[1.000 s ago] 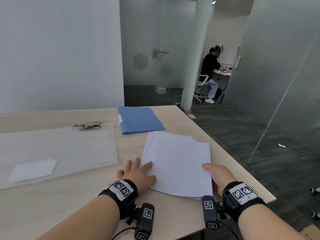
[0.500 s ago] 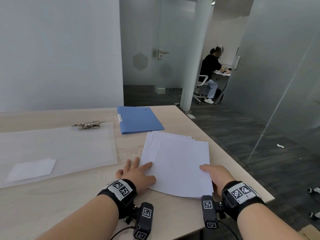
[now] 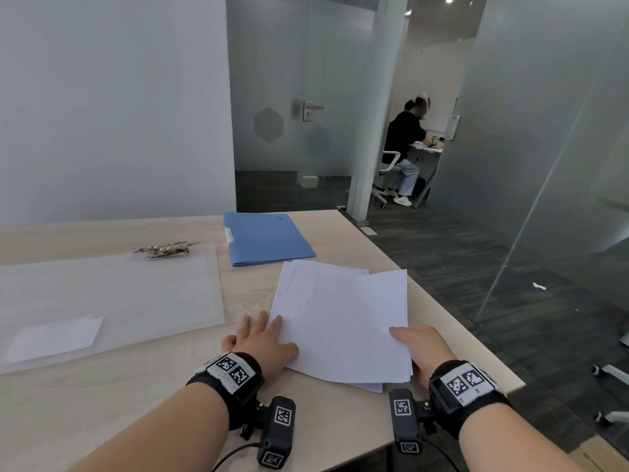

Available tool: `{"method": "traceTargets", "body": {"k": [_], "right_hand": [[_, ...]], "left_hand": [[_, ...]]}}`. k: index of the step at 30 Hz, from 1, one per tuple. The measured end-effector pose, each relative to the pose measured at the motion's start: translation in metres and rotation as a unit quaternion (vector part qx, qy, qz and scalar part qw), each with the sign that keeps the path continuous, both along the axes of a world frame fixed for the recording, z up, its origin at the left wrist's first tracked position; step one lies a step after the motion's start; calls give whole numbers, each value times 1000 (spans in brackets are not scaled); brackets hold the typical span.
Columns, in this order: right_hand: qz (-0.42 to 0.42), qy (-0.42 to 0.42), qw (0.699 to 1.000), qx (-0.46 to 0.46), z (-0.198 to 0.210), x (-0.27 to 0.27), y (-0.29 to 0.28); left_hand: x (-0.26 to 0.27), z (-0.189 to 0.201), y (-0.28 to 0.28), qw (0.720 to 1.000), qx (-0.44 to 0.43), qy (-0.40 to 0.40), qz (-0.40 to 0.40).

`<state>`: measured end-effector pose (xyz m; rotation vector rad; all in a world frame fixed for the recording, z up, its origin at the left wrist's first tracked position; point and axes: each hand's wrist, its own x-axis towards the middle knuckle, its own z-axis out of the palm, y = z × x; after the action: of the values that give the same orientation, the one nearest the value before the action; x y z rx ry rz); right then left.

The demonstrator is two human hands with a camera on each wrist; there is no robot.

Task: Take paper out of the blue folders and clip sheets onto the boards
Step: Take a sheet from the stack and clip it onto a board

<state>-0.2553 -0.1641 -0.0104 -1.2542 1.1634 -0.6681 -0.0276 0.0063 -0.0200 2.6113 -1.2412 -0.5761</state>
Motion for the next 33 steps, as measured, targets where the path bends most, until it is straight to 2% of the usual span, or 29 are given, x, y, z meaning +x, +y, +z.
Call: {"method": "traceTargets", "body": {"k": [5, 8, 10, 13, 17, 19, 21, 28, 33], "right_hand": [[-7, -53, 998, -21, 4, -7, 8], [0, -90, 995, -30, 16, -11, 11], [8, -121, 992, -33, 25, -11, 12], [22, -173, 984, -39, 38, -8, 16], [32, -235, 969, -68, 54, -1, 20], [37, -251, 964, -79, 57, 0, 20], [46, -250, 963, -86, 55, -1, 21], [75, -202, 974, -78, 37, -6, 32], [72, -184, 976, -90, 44, -3, 36]], "left_hand": [[6, 10, 1, 998, -24, 53, 18], [13, 16, -2, 987, -113, 106, 54], [12, 29, -6, 958, -224, 170, 65], [6, 59, -13, 897, -360, 250, 55], [4, 91, -20, 836, -452, 309, 45], [3, 95, -20, 816, -469, 335, 46], [-2, 92, -18, 810, -473, 344, 35], [-16, 58, -12, 830, -436, 347, 33], [-22, 57, -11, 827, -442, 345, 43]]}}
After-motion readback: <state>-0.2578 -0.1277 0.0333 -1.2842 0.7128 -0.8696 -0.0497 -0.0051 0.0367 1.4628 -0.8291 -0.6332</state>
